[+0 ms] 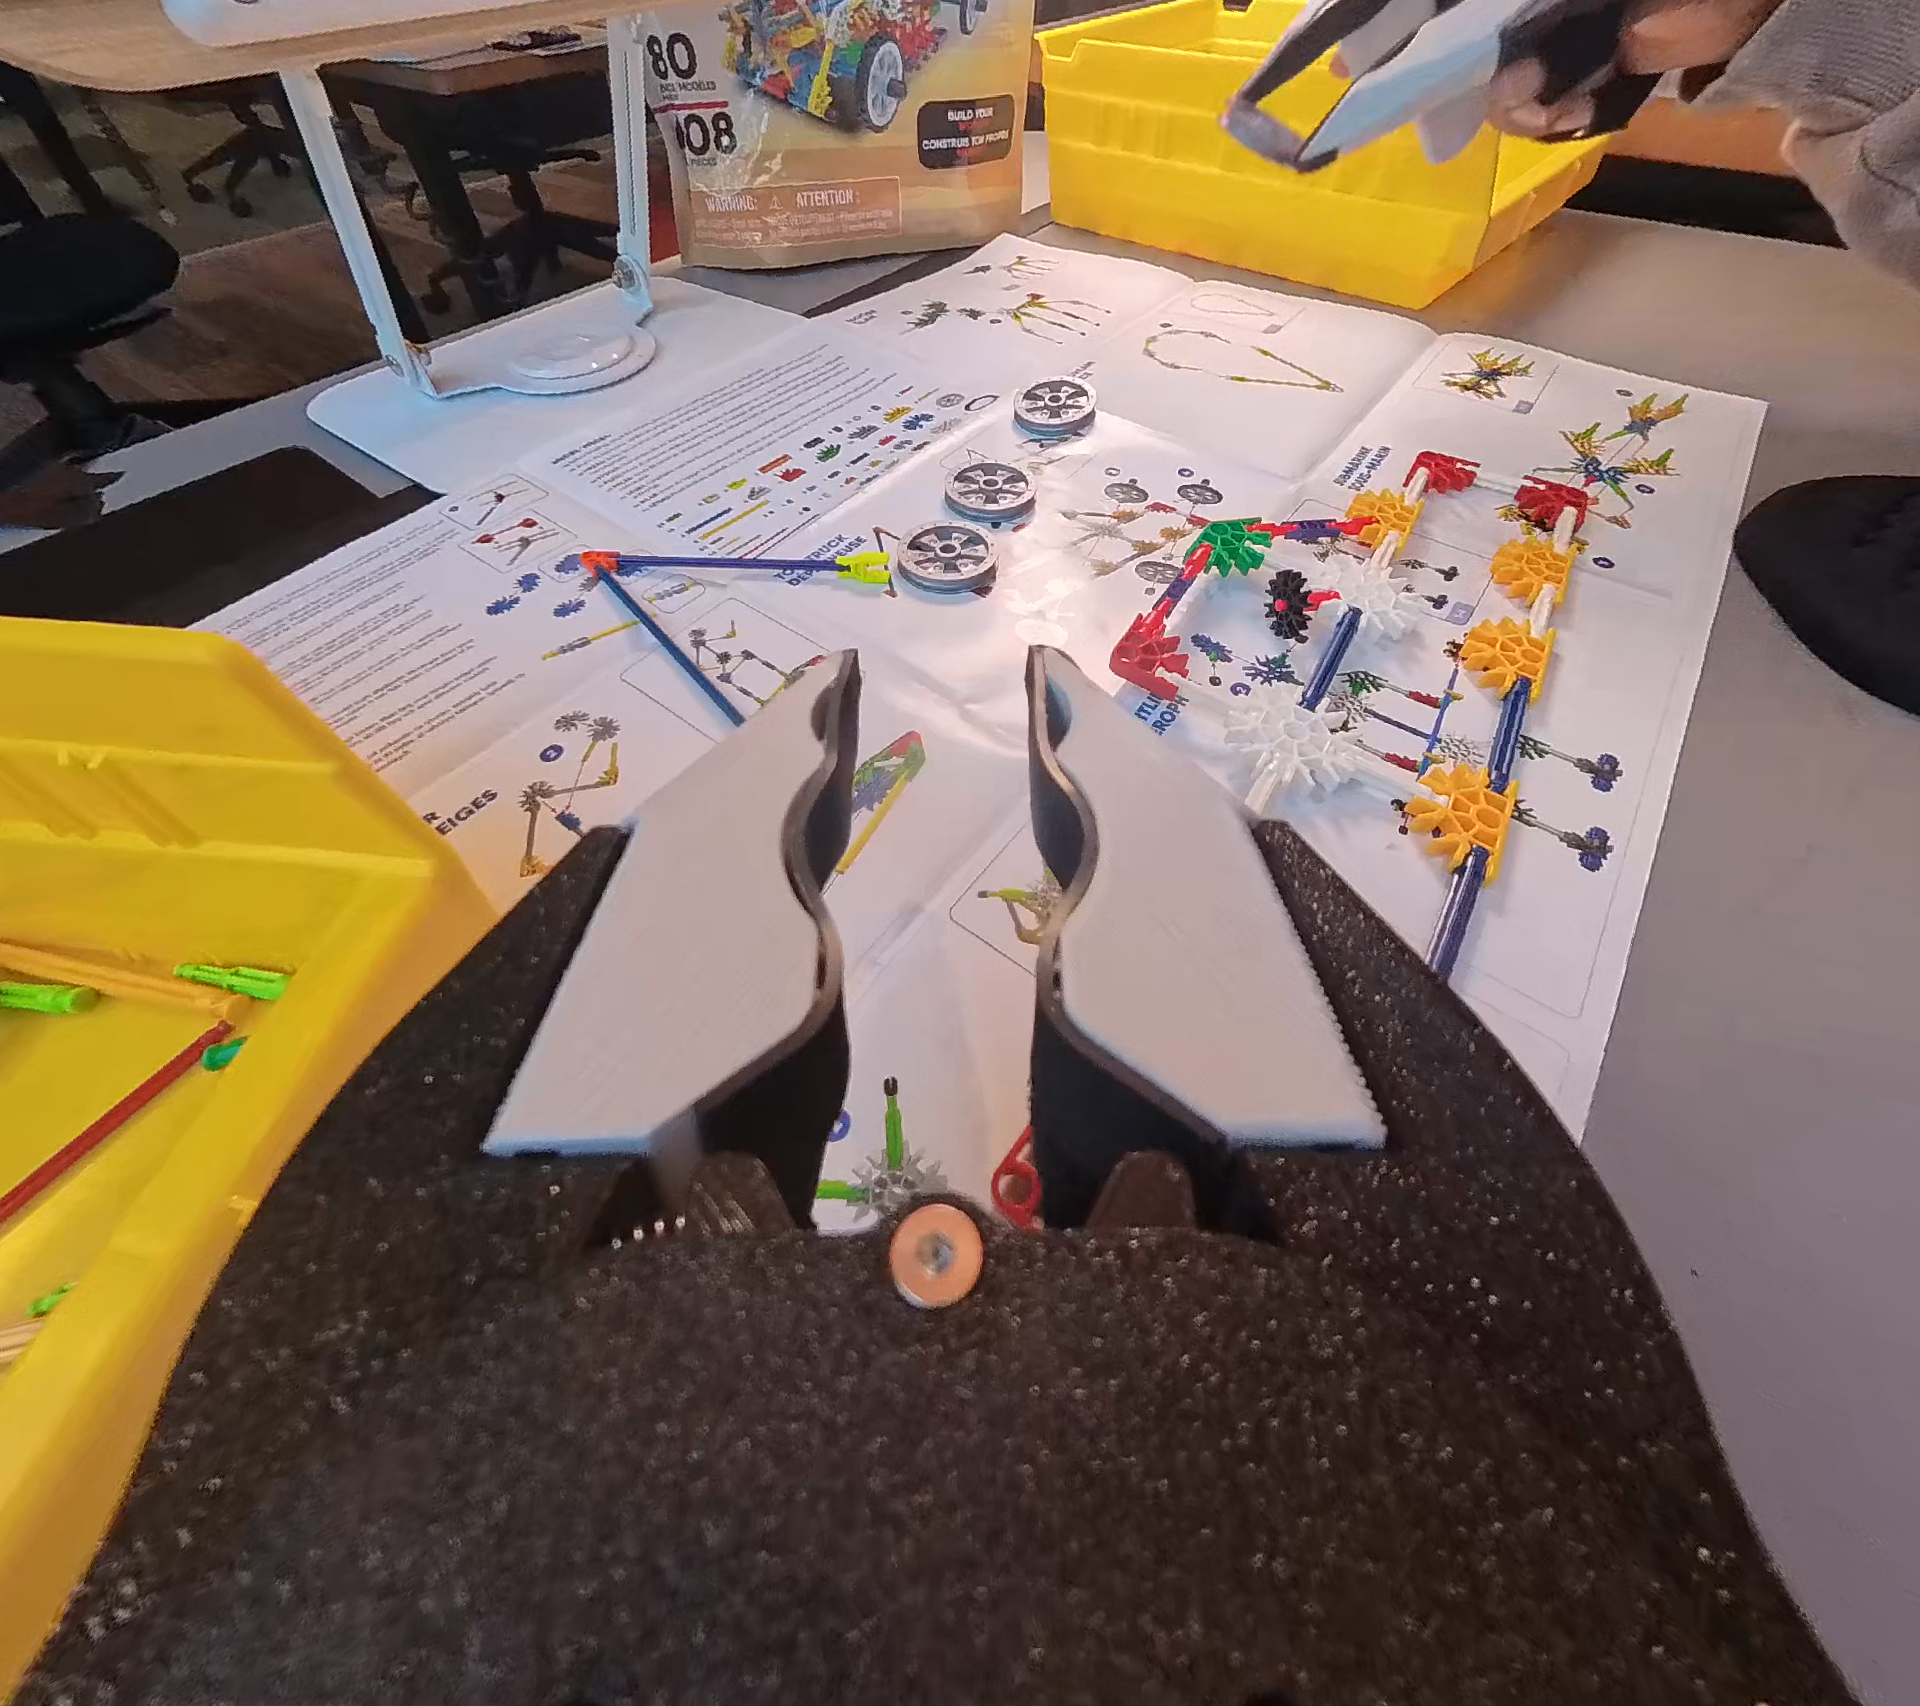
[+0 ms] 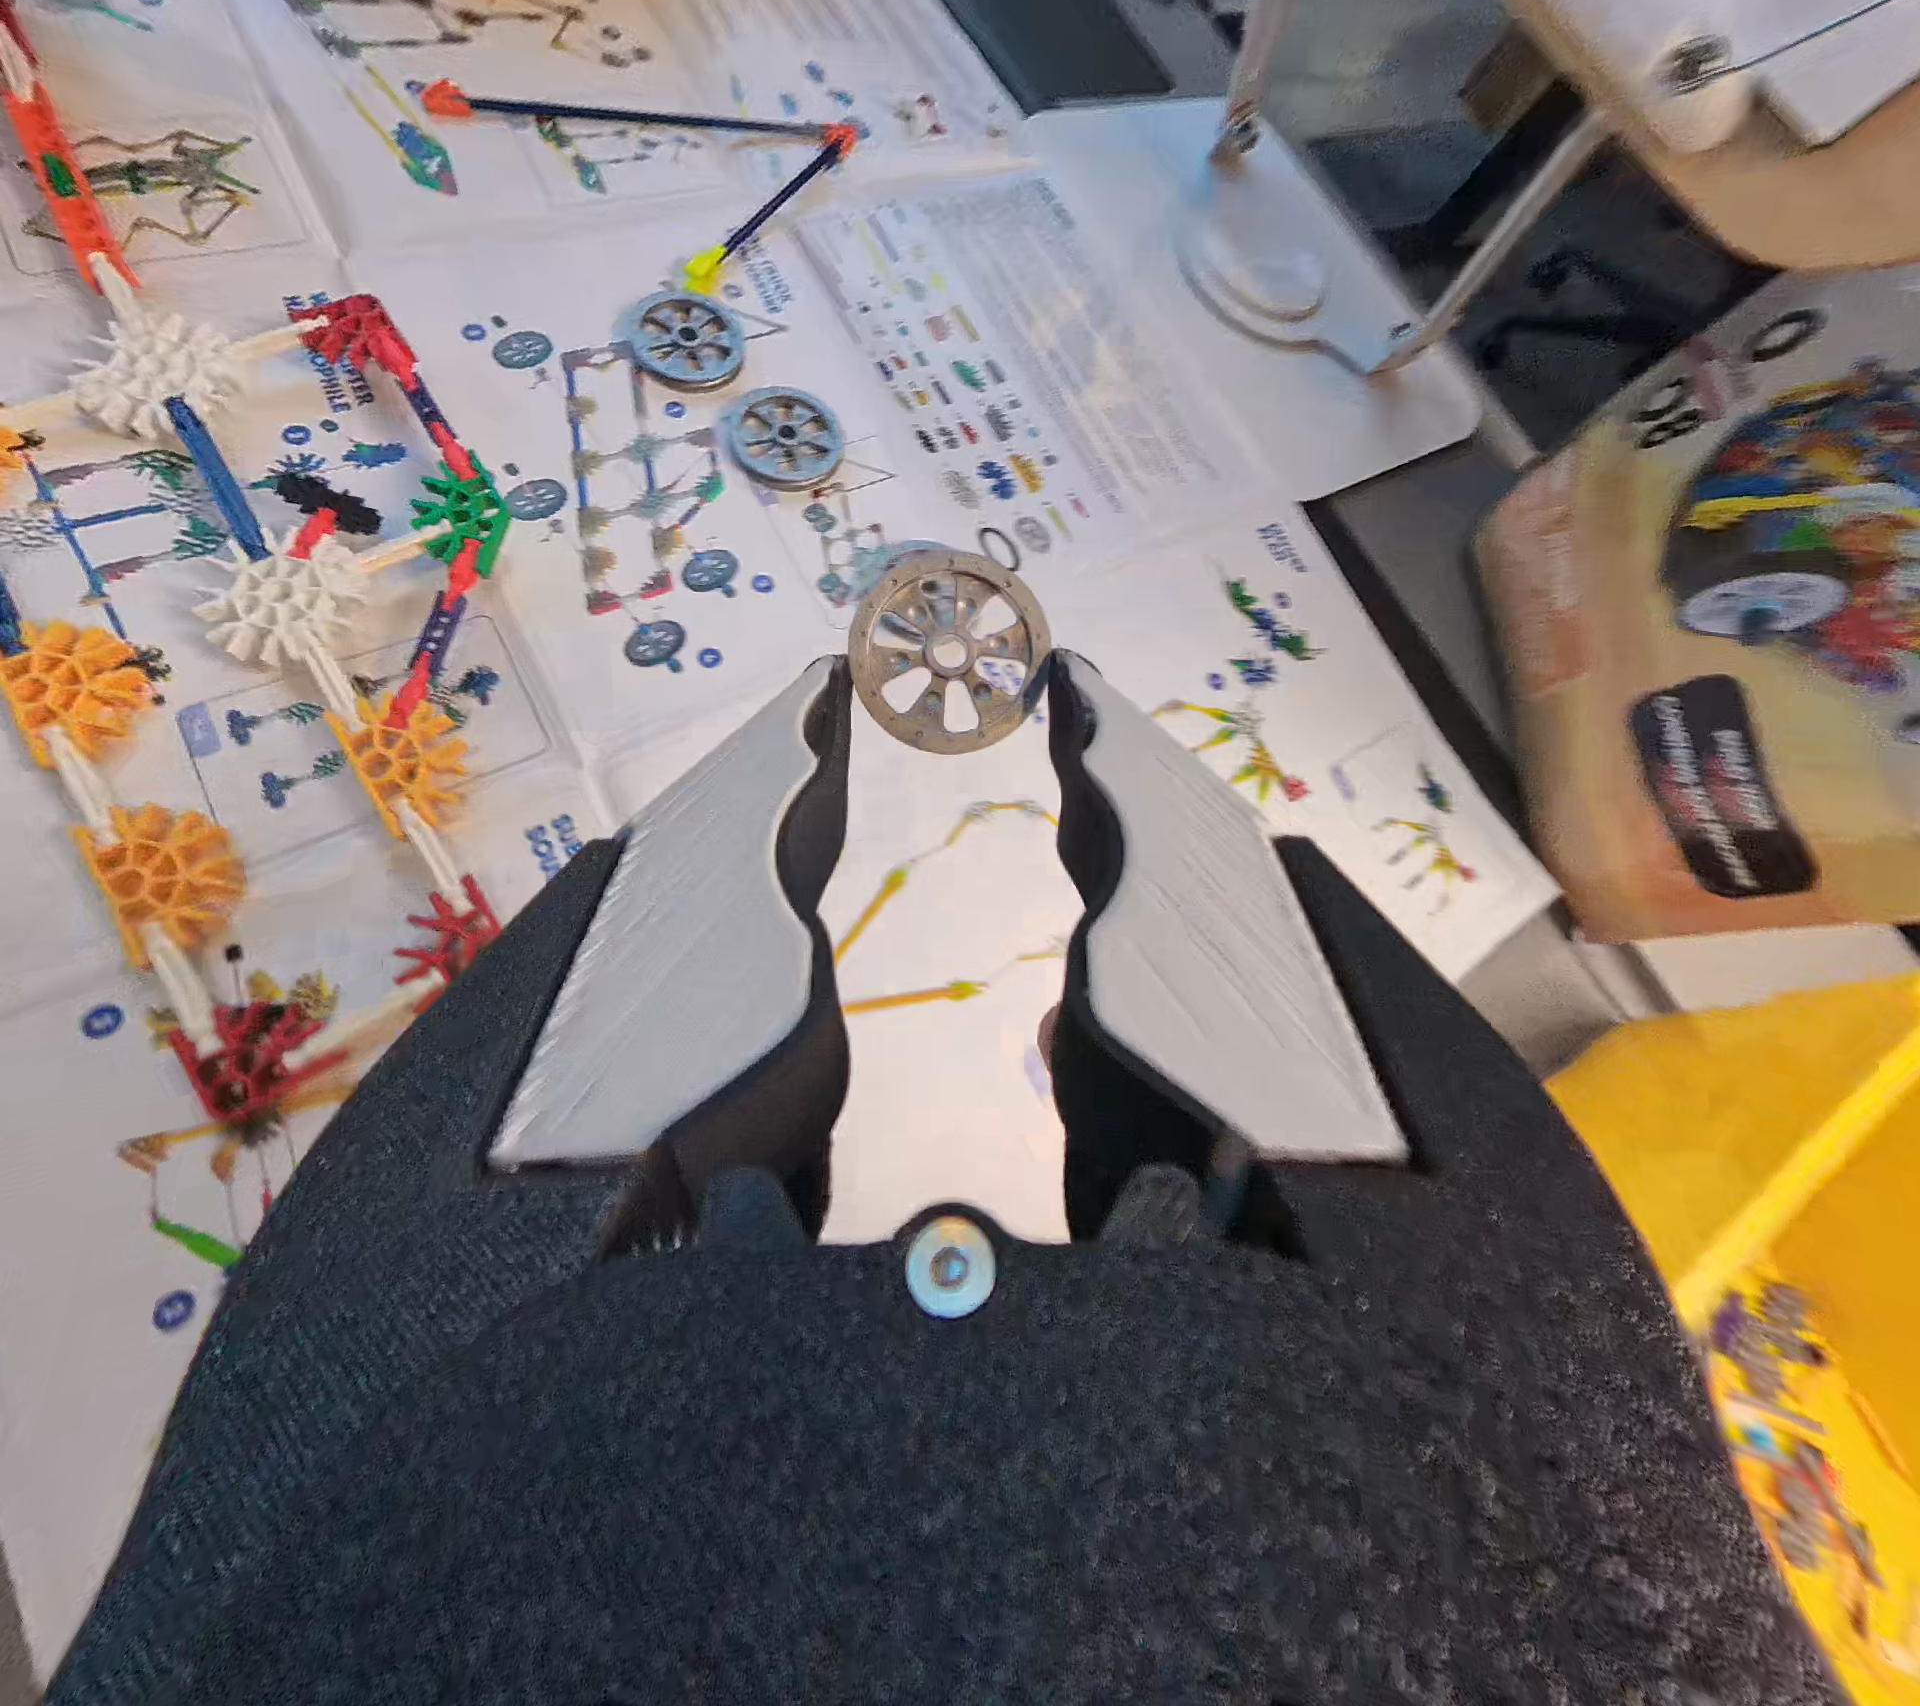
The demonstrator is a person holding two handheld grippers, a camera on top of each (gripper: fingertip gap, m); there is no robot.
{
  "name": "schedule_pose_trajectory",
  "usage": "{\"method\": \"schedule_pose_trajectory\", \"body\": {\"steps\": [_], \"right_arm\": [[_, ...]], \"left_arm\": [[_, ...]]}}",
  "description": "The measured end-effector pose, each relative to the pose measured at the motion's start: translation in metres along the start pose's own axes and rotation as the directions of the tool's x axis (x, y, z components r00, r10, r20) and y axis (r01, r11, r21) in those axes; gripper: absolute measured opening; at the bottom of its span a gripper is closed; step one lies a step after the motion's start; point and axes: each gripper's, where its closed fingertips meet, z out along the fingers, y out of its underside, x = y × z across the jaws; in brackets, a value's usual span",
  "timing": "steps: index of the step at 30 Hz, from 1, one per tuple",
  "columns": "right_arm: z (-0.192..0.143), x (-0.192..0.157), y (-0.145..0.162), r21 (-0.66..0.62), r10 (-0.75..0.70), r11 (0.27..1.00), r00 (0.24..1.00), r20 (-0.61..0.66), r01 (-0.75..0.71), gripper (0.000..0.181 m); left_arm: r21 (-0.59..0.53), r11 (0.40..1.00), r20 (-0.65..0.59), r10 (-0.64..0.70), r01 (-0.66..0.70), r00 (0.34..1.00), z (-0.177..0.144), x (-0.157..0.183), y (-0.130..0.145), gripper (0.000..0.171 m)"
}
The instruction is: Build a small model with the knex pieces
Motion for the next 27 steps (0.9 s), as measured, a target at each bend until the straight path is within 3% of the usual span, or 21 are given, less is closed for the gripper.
{"method": "schedule_pose_trajectory", "body": {"steps": [6, 11, 14, 19, 23, 27], "right_arm": [[0.081, -0.057, 0.012, -0.186, 0.101, 0.979, 0.990, 0.094, -0.082, 0.037], [0.109, -0.059, 0.021, -0.257, 0.099, 0.962, 0.995, 0.021, -0.091, 0.037], [0.104, -0.049, 0.021, -0.231, 0.182, 0.954, 0.982, -0.058, -0.190, 0.038], [0.069, -0.039, -0.011, 0.005, 0.314, 0.949, 0.940, -0.136, -0.316, 0.045], [0.041, -0.036, -0.024, 0.125, 0.381, 0.923, 0.905, -0.190, -0.363, 0.045], [0.044, -0.030, -0.014, 0.133, 0.358, 0.933, 0.903, -0.239, -0.334, 0.041]], "left_arm": [[-0.036, 0.999, -0.015, 0.036, -0.037, 0.999, -0.003, 0.011, 0.006, 0.032], [-0.046, 0.998, -0.032, 0.029, -0.031, 0.999, -0.005, 0.017, 0.007, 0.033], [-0.055, 0.998, -0.034, 0.033, -0.035, 0.999, -0.004, 0.019, 0.008, 0.033], [-0.060, 0.997, -0.023, 0.047, -0.049, 0.999, -0.005, 0.019, 0.008, 0.033], [-0.044, 0.998, -0.025, 0.034, -0.035, 0.999, -0.001, 0.017, 0.005, 0.033], [-0.026, 0.998, -0.025, 0.048, -0.049, 0.999, 0.013, 0.014, -0.006, 0.034]]}}
